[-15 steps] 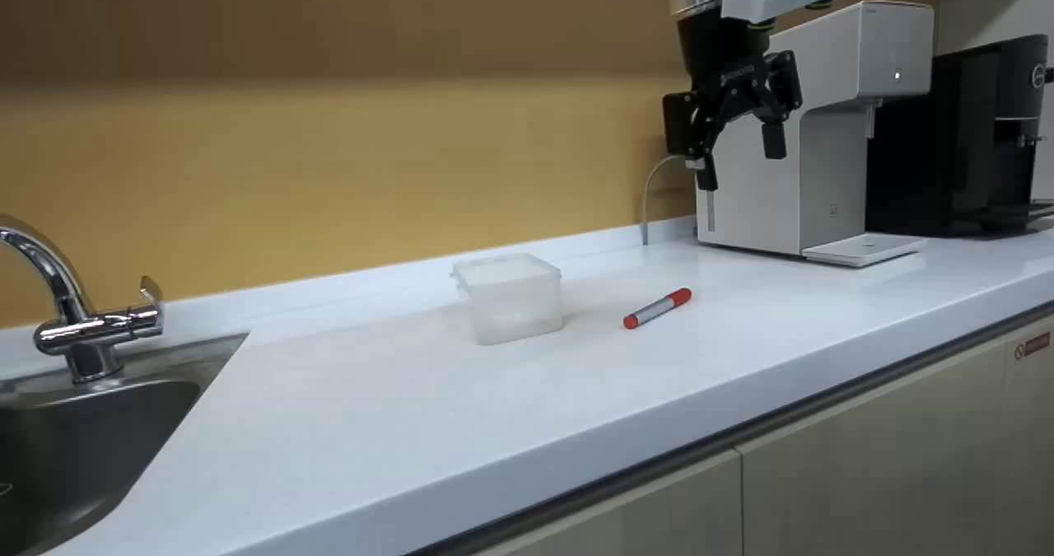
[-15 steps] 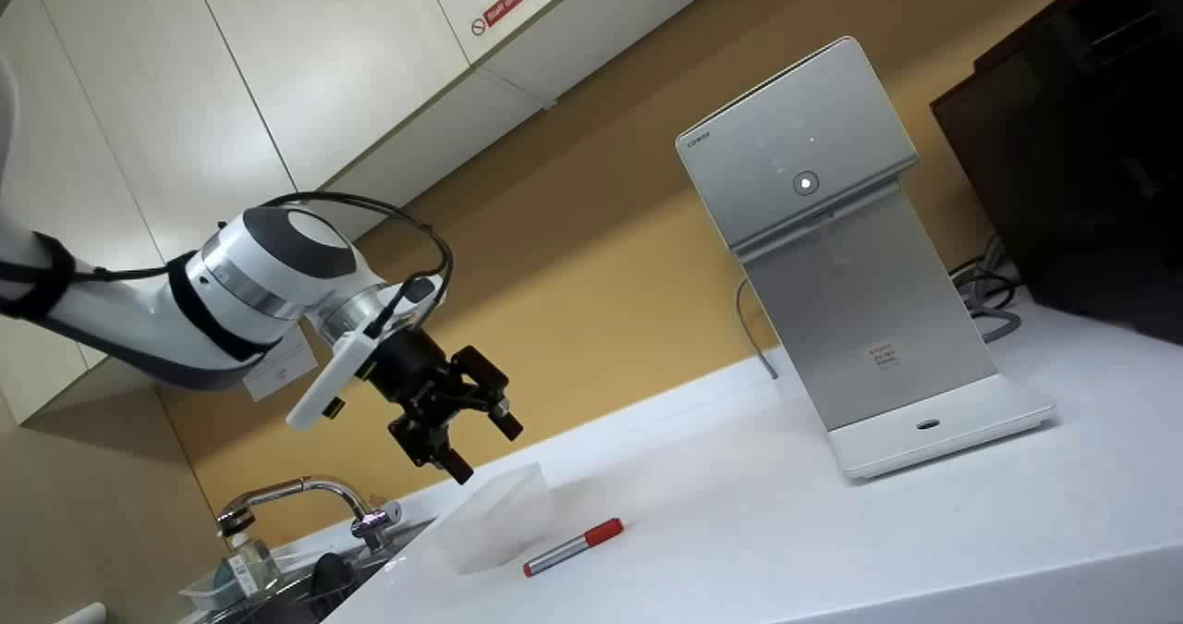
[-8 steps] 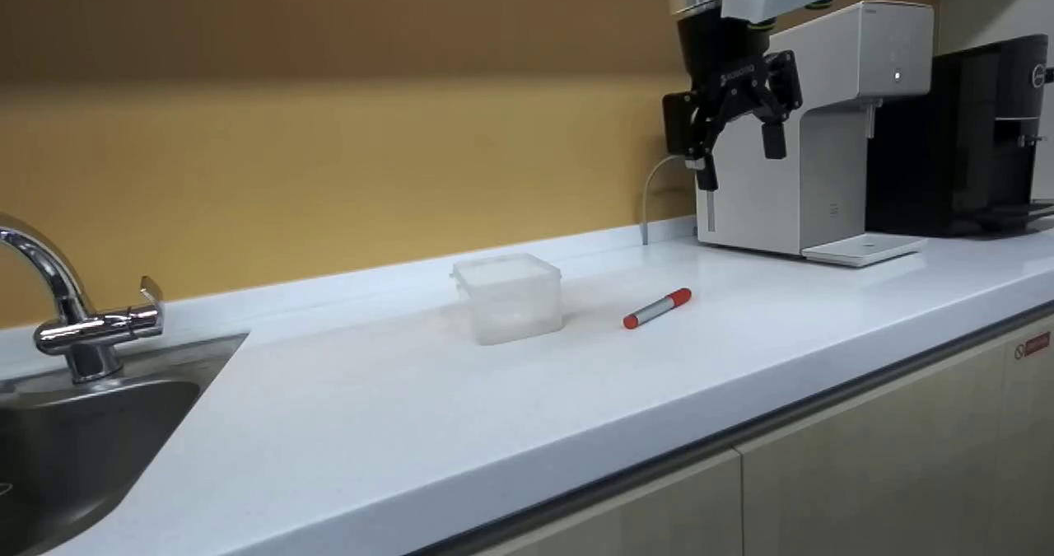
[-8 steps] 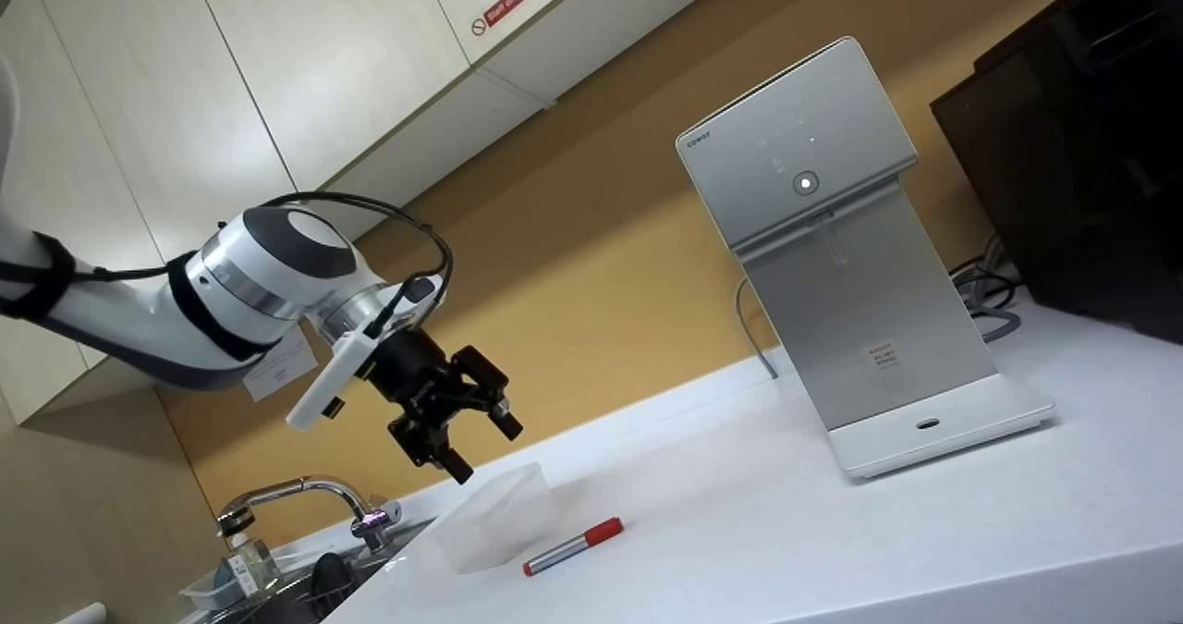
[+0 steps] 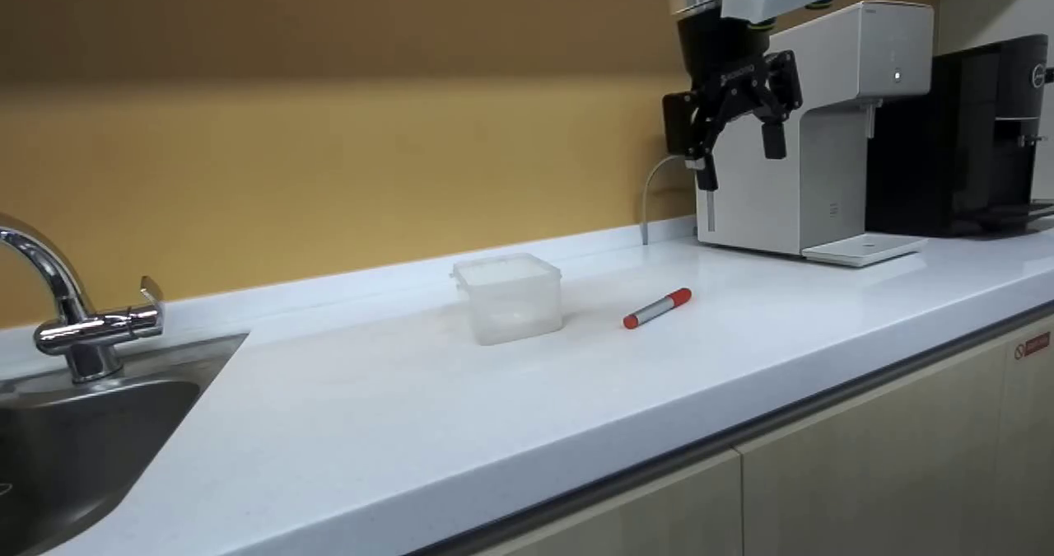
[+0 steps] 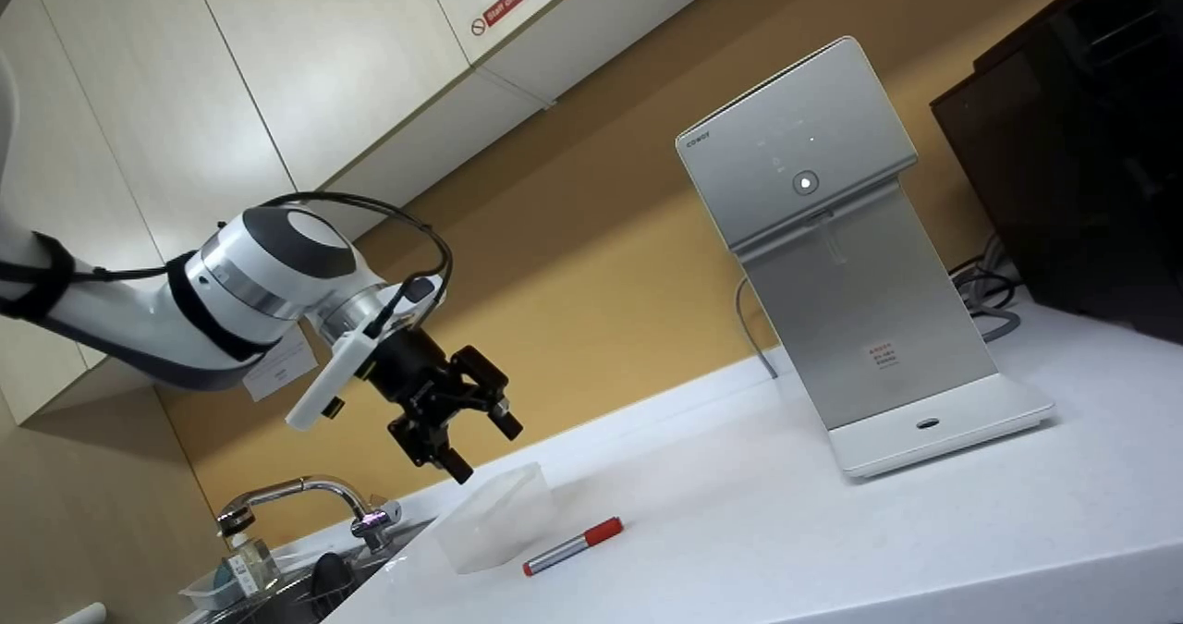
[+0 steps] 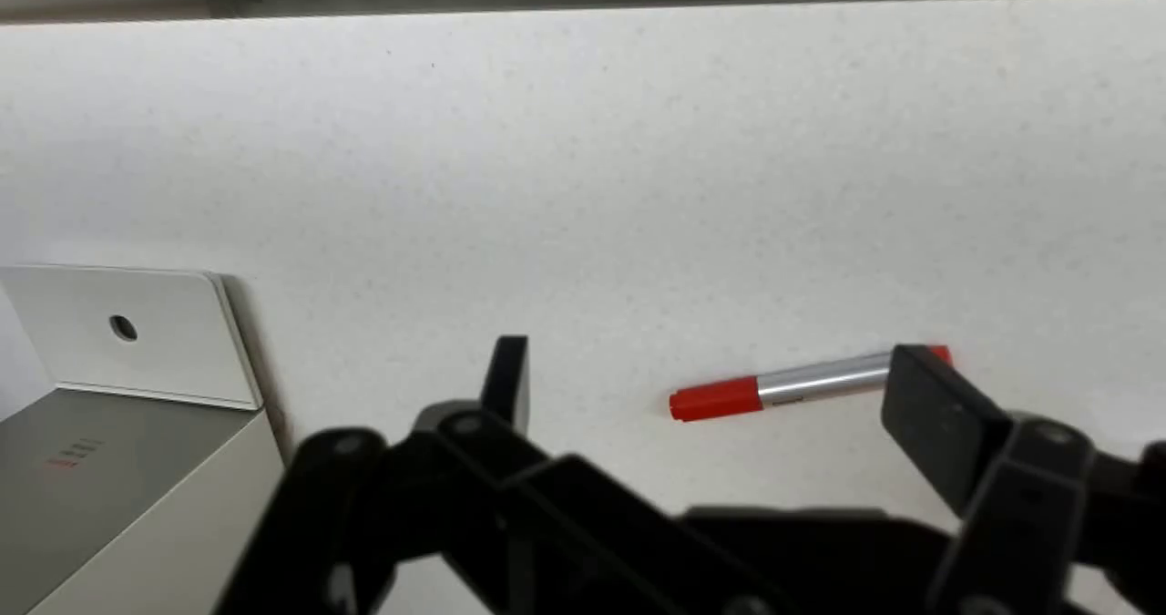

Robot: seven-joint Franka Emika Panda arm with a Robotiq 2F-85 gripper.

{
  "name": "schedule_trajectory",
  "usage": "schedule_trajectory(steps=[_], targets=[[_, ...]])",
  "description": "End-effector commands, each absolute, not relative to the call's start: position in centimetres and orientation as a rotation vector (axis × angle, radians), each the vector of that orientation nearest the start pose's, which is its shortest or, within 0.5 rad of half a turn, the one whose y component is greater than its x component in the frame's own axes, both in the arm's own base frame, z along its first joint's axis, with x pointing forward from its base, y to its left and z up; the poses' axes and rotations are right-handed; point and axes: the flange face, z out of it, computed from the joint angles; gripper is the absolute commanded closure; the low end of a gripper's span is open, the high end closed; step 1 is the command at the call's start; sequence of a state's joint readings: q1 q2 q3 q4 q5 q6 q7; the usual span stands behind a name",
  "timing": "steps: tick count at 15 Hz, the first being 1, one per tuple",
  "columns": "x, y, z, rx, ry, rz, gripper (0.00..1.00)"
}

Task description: Put the orange marker inside the lunchbox

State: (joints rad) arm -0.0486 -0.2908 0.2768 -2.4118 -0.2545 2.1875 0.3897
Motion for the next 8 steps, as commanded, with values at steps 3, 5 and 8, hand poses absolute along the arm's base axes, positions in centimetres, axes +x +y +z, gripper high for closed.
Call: schedule_trajectory(steps=[3, 5, 8], targets=[[45.4, 9.4, 43.0, -3.406, 0.243, -0.231, 0.00], [46.2, 8.9, 43.4, -3.385, 0.434, -0.235, 0.00], [47.9, 8.2, 43.1, -3.298, 0.666, -0.244, 0.00]])
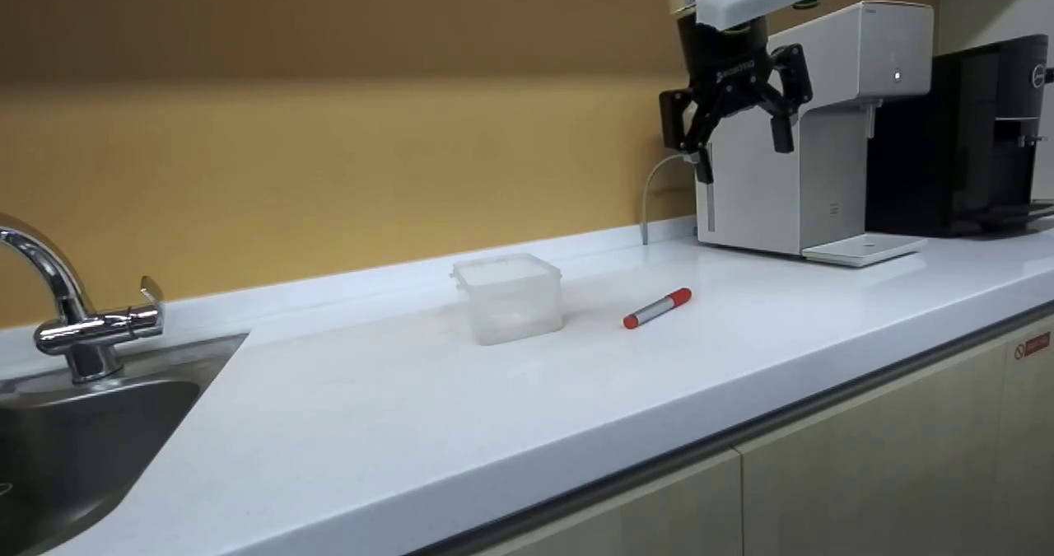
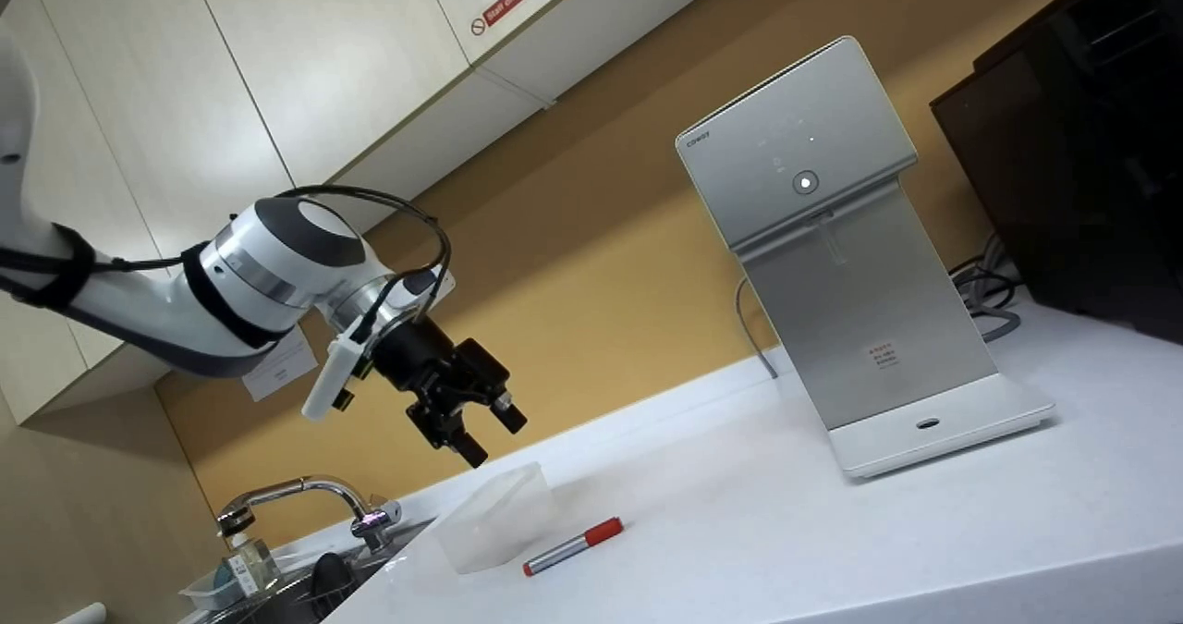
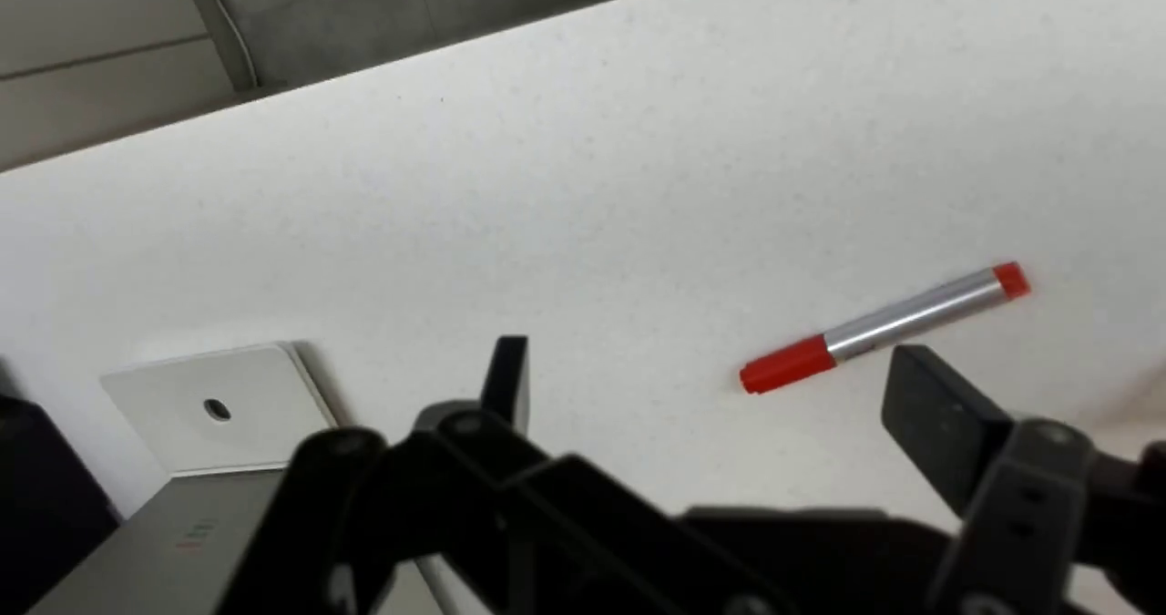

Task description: Put the orange marker inside the lunchbox

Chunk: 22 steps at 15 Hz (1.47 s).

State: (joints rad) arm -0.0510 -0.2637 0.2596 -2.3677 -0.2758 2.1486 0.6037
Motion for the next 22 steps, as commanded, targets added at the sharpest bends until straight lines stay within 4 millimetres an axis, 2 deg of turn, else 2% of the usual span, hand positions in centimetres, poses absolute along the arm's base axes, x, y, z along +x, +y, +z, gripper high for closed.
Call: schedule_trajectory(steps=[1, 7, 8, 11, 17, 22], targets=[[48.6, 8.1, 42.9, -3.246, 0.718, -0.235, 0.00], [53.0, 8.9, 40.1, -2.930, 0.855, -0.316, 0.00], [51.6, 8.2, 40.4, -3.004, 0.788, -0.291, 0.00], [52.6, 8.6, 39.2, -2.964, 0.799, -0.303, 0.00], [52.2, 11.0, 37.3, -2.971, 0.891, -0.172, 0.00], [53.6, 10.7, 34.9, -2.884, 1.128, -0.173, 0.00]])
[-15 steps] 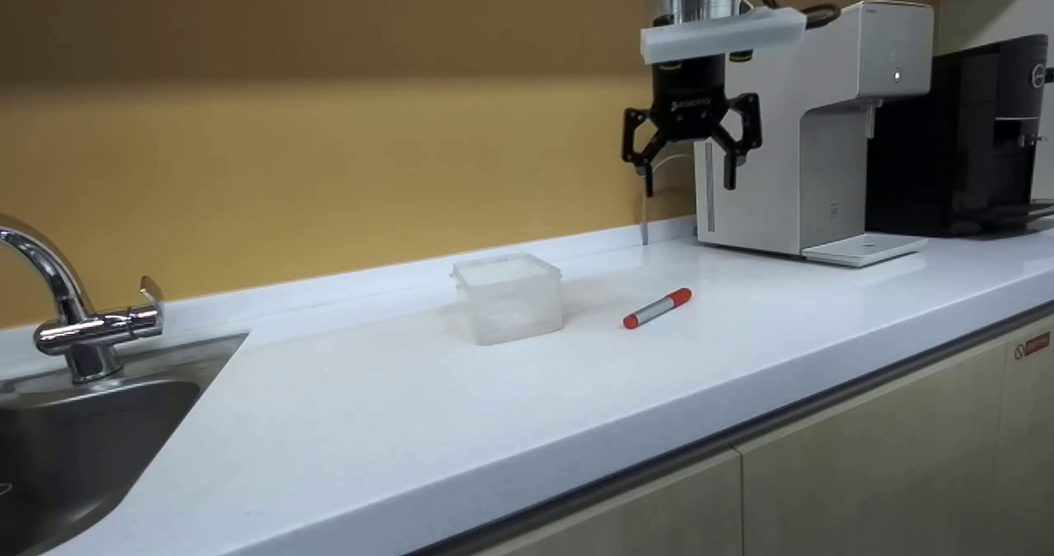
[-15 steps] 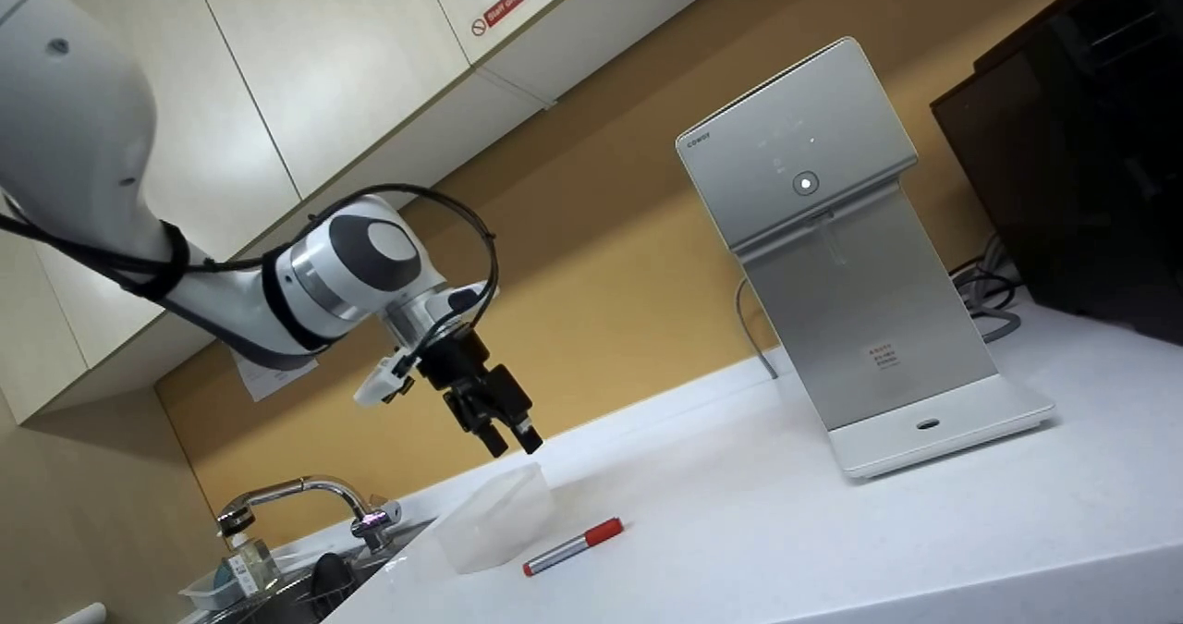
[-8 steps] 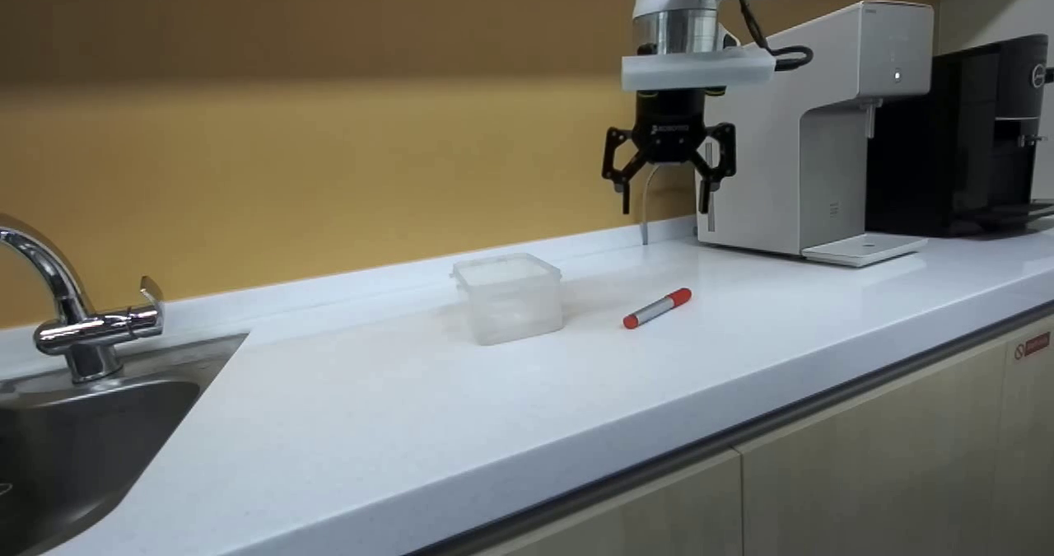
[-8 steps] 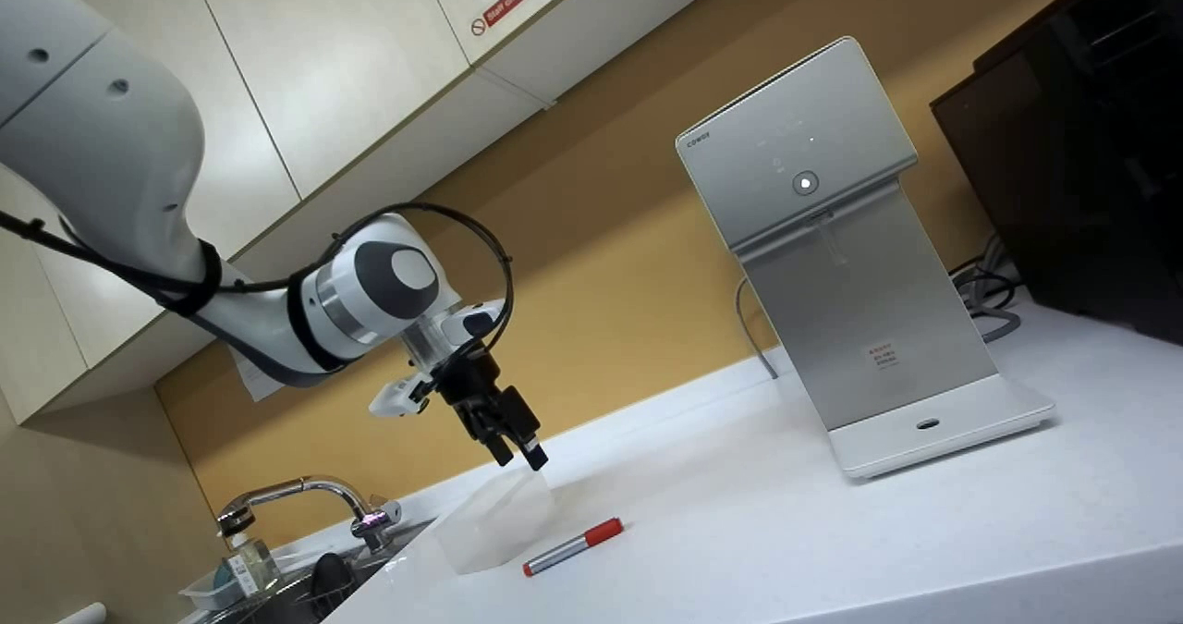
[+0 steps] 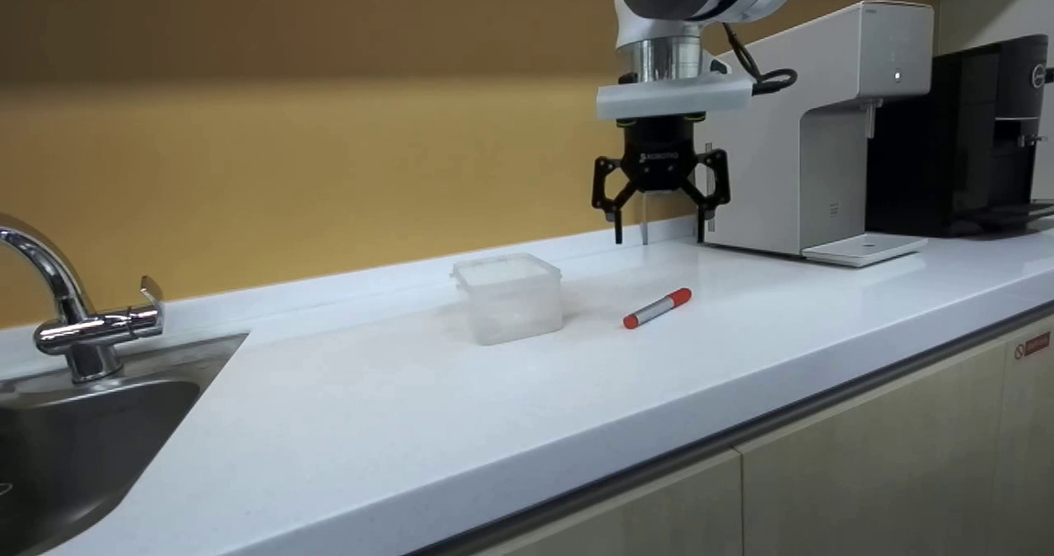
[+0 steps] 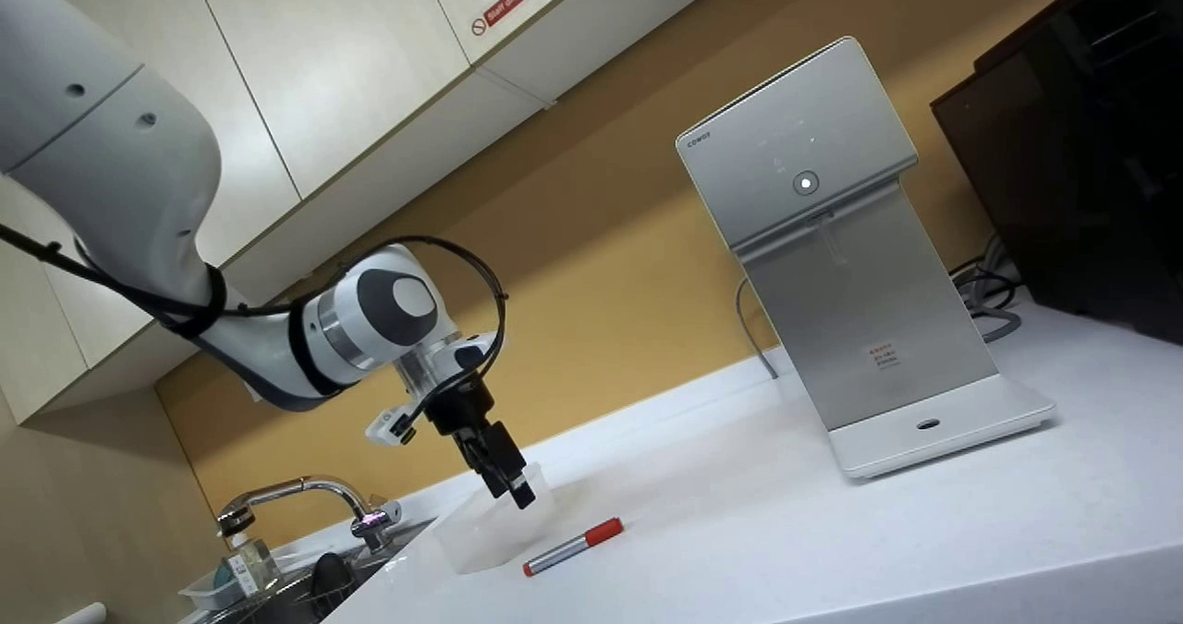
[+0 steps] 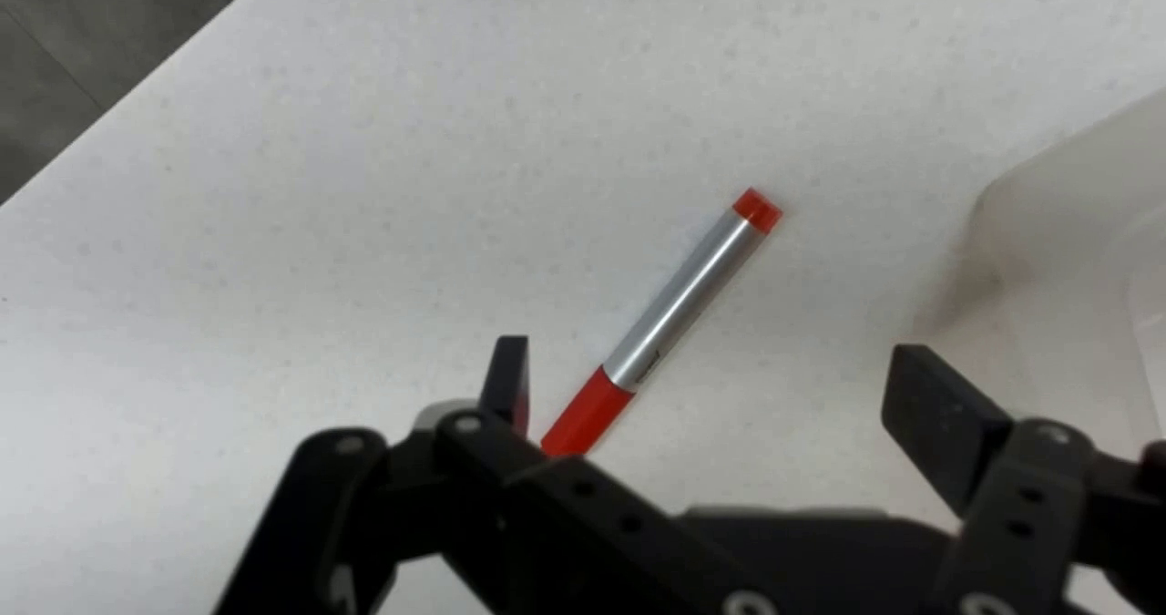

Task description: Put the orange marker inside the lunchbox

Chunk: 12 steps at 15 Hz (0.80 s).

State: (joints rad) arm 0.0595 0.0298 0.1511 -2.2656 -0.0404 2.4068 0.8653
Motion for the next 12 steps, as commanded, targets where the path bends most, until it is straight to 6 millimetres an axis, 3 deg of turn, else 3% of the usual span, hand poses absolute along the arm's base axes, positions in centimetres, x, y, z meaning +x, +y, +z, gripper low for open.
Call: schedule_trajectory(steps=[1, 6, 12], targets=[[53.9, 10.2, 34.4, -2.860, 1.192, -0.184, 0.00], [55.3, 8.7, 31.7, -2.784, 1.398, -0.158, 0.00], [57.2, 9.1, 29.6, -2.759, 1.481, -0.130, 0.00]])
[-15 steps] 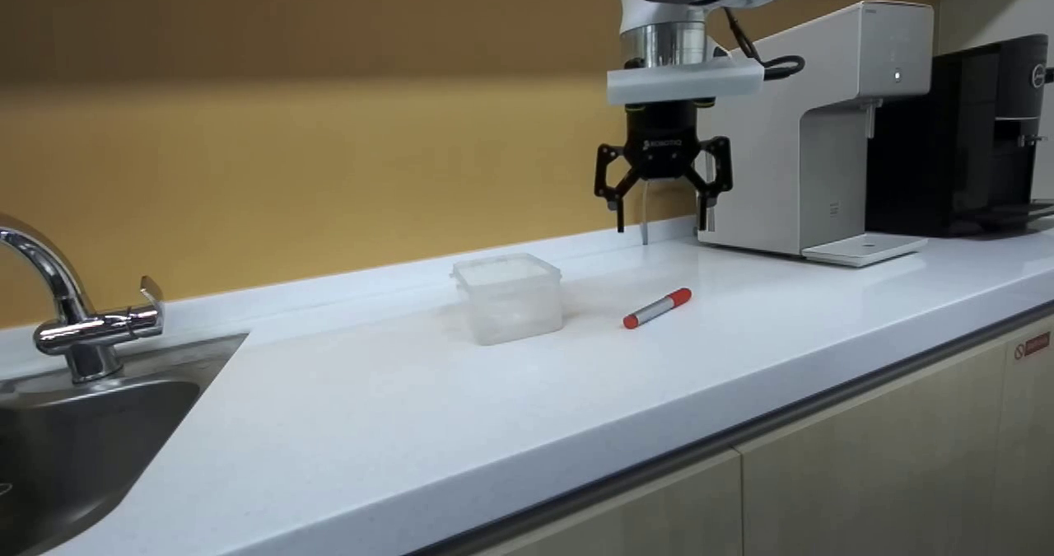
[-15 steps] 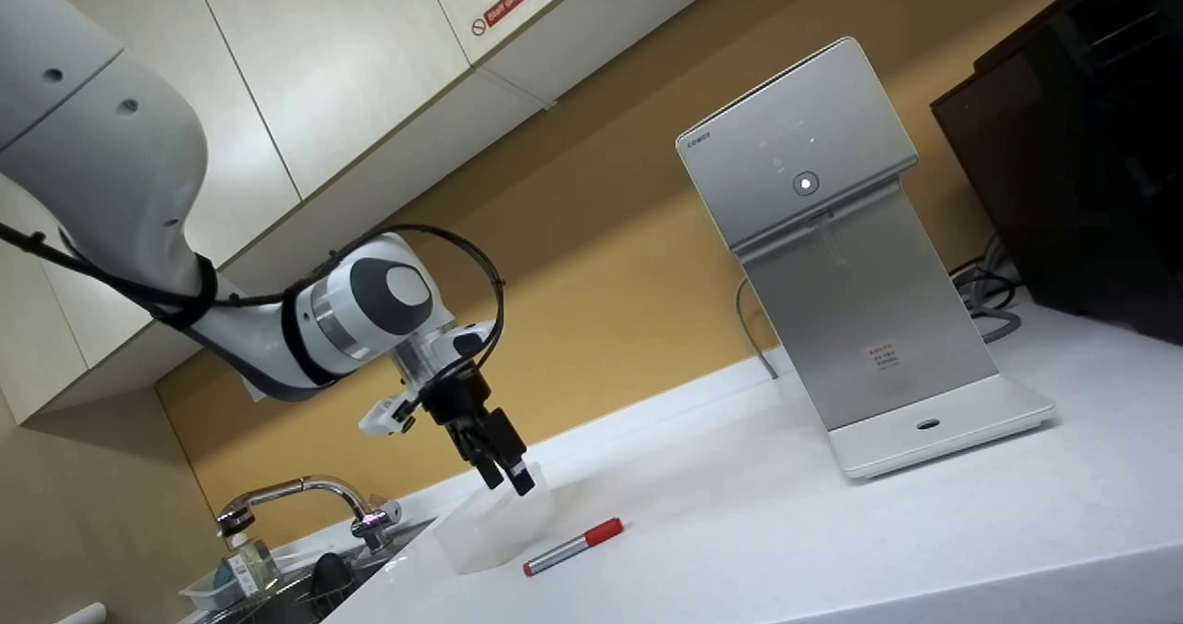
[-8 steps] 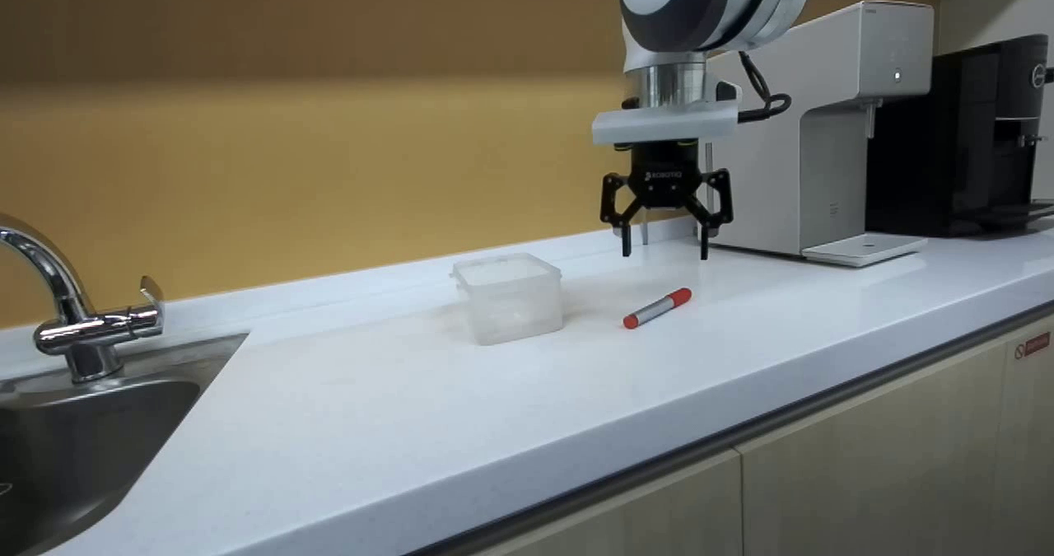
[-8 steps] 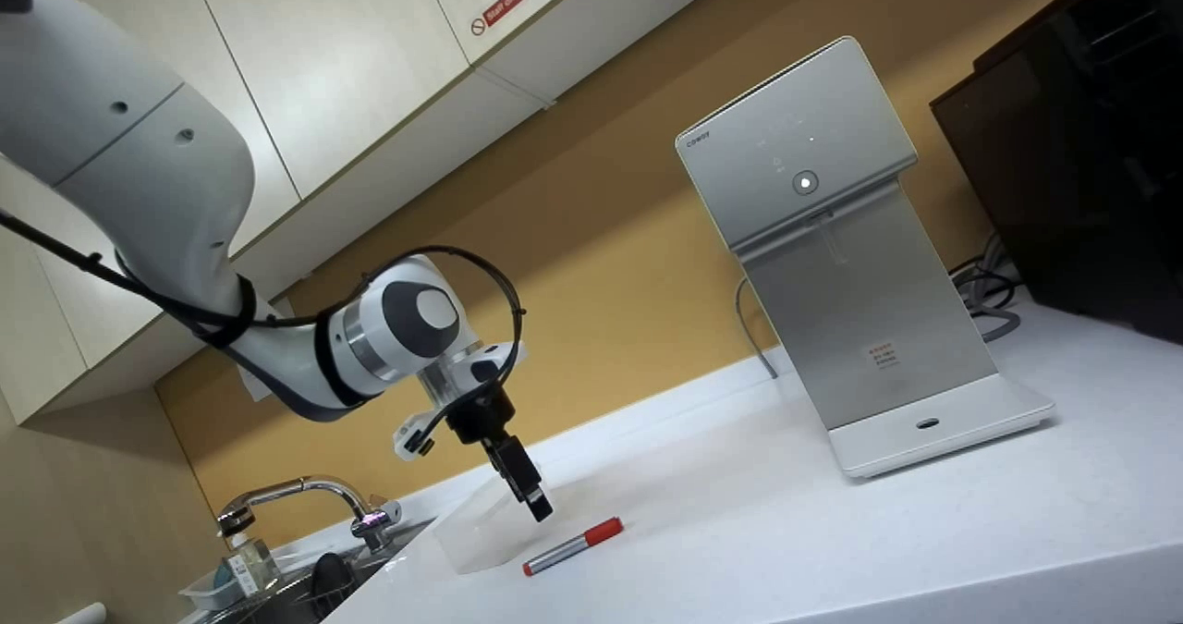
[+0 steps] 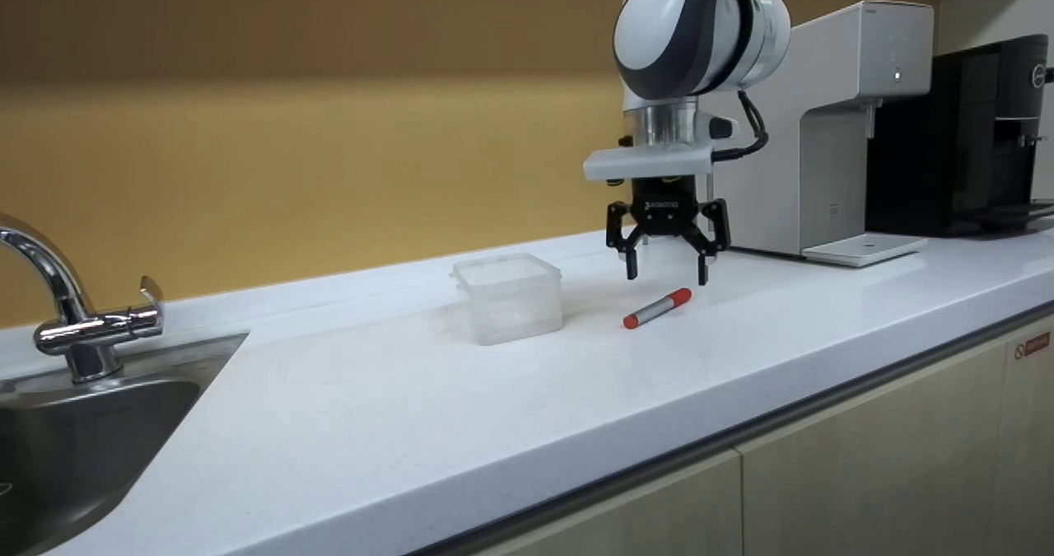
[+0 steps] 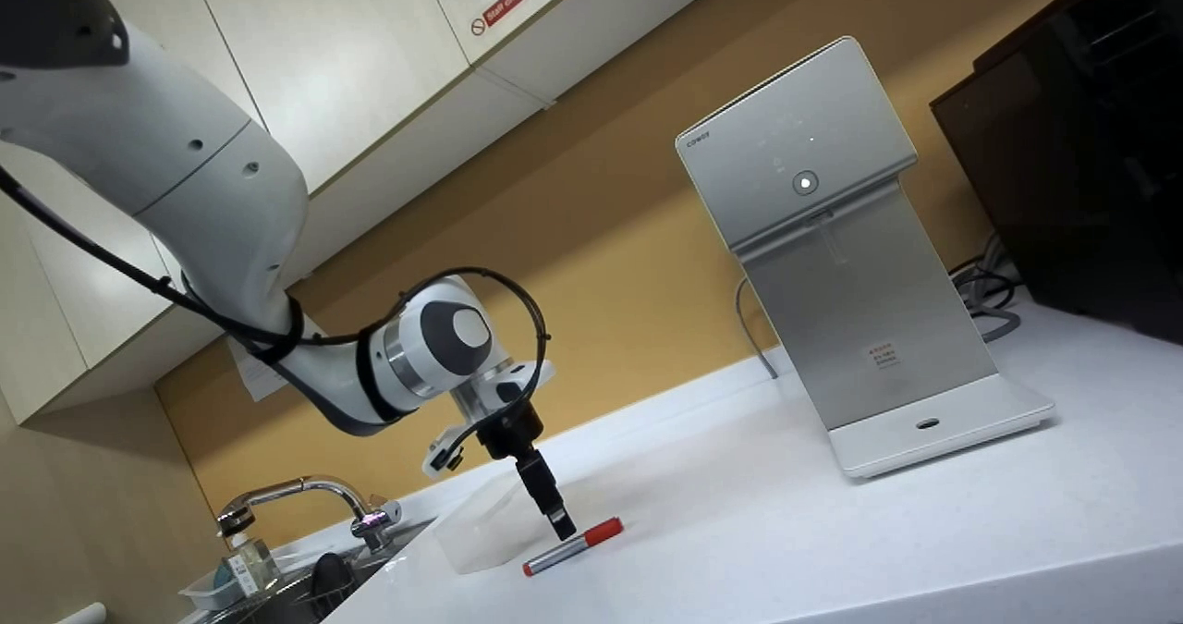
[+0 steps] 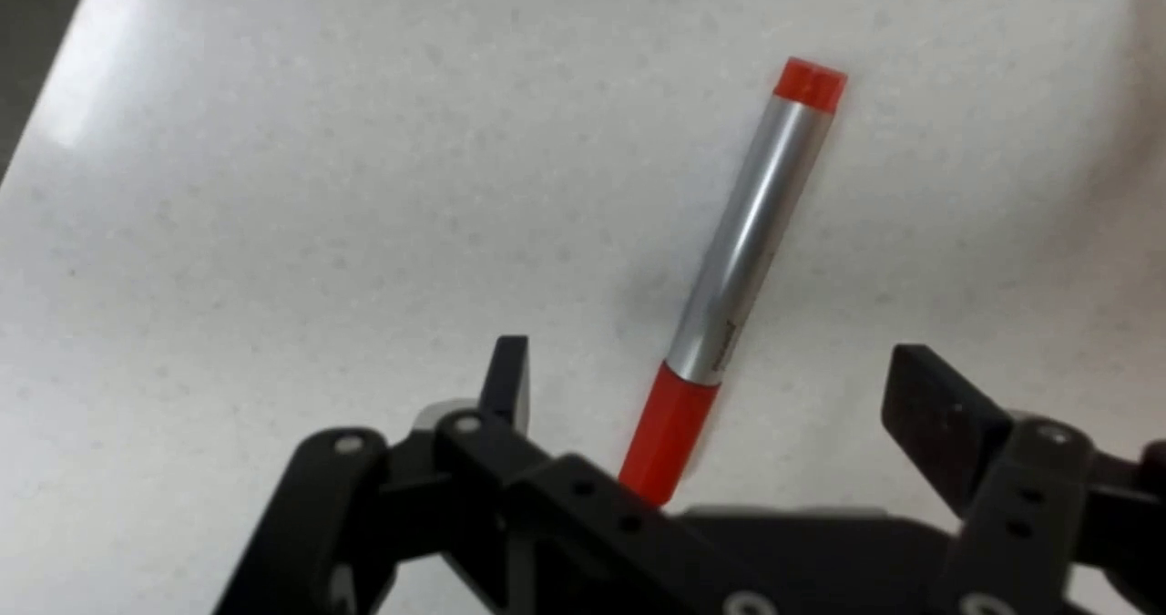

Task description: Put the orange marker inside the lunchbox

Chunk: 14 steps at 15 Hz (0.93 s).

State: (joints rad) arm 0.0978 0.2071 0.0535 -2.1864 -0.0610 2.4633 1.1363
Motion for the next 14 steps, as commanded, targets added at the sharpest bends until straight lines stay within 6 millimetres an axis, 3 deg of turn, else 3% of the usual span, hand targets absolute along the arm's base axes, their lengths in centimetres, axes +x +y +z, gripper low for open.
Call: schedule_trajectory(steps=[1, 2, 12, 13, 14], targets=[[57.4, 9.2, 29.4, -2.759, 1.484, -0.128, 0.25], [57.7, 9.4, 29.3, -2.761, 1.492, -0.132, 0.26], [57.8, 9.4, 28.0, -2.751, 1.530, -0.108, 0.95], [57.8, 9.4, 28.1, -2.752, 1.528, -0.112, 1.00], [57.8, 9.5, 28.4, -2.749, 1.525, -0.125, 0.96]])
